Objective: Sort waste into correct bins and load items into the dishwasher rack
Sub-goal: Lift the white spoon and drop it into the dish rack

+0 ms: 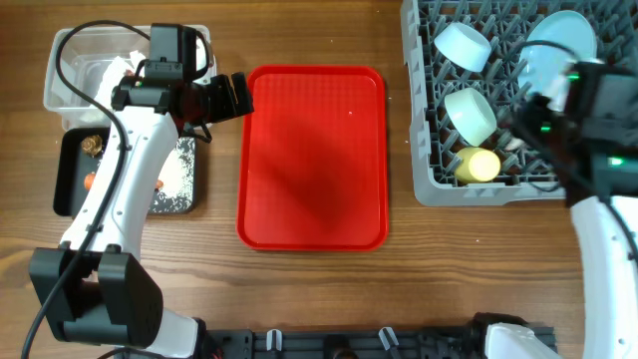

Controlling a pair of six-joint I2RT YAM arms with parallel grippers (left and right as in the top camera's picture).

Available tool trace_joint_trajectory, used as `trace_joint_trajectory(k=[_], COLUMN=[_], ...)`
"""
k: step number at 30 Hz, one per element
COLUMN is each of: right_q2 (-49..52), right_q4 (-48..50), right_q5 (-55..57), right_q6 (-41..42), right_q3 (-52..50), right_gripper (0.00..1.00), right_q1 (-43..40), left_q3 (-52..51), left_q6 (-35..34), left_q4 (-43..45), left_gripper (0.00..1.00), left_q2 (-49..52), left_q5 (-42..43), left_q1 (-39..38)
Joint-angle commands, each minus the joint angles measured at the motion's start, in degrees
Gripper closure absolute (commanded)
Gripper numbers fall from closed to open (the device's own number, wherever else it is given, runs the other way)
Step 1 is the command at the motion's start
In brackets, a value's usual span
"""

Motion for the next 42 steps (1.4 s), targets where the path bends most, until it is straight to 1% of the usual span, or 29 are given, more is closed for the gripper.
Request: trace_joint_trajectory(k=[1, 4, 7, 11, 13, 14, 18, 19, 20, 22, 23, 24, 25, 26, 28, 30, 33, 35, 36, 38, 40, 42], right_q2=[0.87, 2.47, 4.31, 7.58, 9.77, 10.95, 14.80, 15.43, 15.98, 16.22, 16.17, 15.65, 15.10, 14.60, 12.87, 10.43, 5.70, 1.29, -1.73, -5.60, -8.68, -11.74], right_q4=[0.17, 1.36, 2.21, 2.19, 2.43, 2.78, 5.44, 6.01, 6.78, 7.34, 7.63, 8.70, 9.27, 9.49, 9.20, 8.83, 8.85, 9.27, 9.40, 8.83, 7.41, 5.55], right_q5=[1.84, 2.25, 4.52, 10.64, 12.20, 12.52, 12.50, 12.52, 12.50, 12.50, 12.50, 12.46, 12.20, 12.09, 12.04, 10.27, 2.36, -8.85, -17.55, -27.06, -31.39, -31.95], right_q6=[10.27, 18.32, 25.44, 42.45, 48.41, 49.40, 48.89, 48.87, 48.83, 48.74, 48.06, 44.83, 42.45, 40.79, 36.59, 29.90, 15.87, 4.20, -4.11, -12.74, -16.96, -16.87], right_q3=[-2.03, -4.35, -6.36, -9.05, -9.79, -9.84, -9.84, -9.84, -9.81, -9.81, -9.79, -9.73, -9.68, -9.55, -8.74, -7.32, -4.96, -3.63, -3.30, -3.30, -3.30, -3.30], right_gripper=[0.96, 0.96, 0.96, 0.95, 0.94, 0.94, 0.95, 0.93, 0.88, 0.71, 0.50, 0.22, 0.09, 0.00, 0.00, 0.00, 0.00, 0.00, 0.00, 0.00, 0.00, 0.00], right_q1=[-6.36, -9.35, -10.34, -10.38, -10.38, -10.38, -10.38, -10.38, -10.38, -10.38, -10.43, -10.43, -10.43, -10.43, -10.43, -10.40, -10.40, -10.34, -9.88, -8.61, -6.99, -4.98], left_q3=[0.42, 0.42, 0.42, 0.42, 0.42, 0.42, 0.42, 0.42, 0.42, 0.42, 0.42, 0.42, 0.42, 0.42, 0.42, 0.42, 0.42, 0.42, 0.42, 0.42, 0.42, 0.42], left_q6=[-0.50, -0.50, -0.50, -0.50, -0.50, -0.50, -0.50, -0.50, -0.50, -0.50, -0.50, -0.50, -0.50, -0.50, -0.50, -0.50, -0.50, -0.50, -0.50, -0.50, -0.50, -0.50], left_q4=[0.11, 0.11, 0.11, 0.11, 0.11, 0.11, 0.11, 0.11, 0.11, 0.11, 0.11, 0.11, 0.11, 0.11, 0.11, 0.11, 0.11, 0.11, 0.11, 0.11, 0.11, 0.11], left_gripper=[0.00, 0.00, 0.00, 0.00, 0.00, 0.00, 0.00, 0.00, 0.00, 0.00, 0.00, 0.00, 0.00, 0.00, 0.00, 0.00, 0.00, 0.00, 0.00, 0.00, 0.00, 0.00], left_q2=[-0.37, -0.37, -0.37, -0.37, -0.37, -0.37, -0.37, -0.37, -0.37, -0.37, -0.37, -0.37, -0.37, -0.37, -0.37, -0.37, -0.37, -0.37, -0.37, -0.37, -0.37, -0.37], left_q5=[-0.50, -0.52, -0.52, -0.52, -0.52, -0.52, -0.52, -0.52, -0.52, -0.52, -0.52, -0.52, -0.52, -0.52, -0.52, -0.52, -0.52, -0.52, -0.52, -0.52, -0.52, -0.52], left_q1=[-0.17, -0.17, -0.17, -0.17, -0.17, -0.17, -0.17, -0.17, -0.17, -0.17, -0.17, -0.17, -0.17, -0.17, -0.17, -0.17, -0.17, -0.17, -0.17, -0.17, -0.17, -0.17])
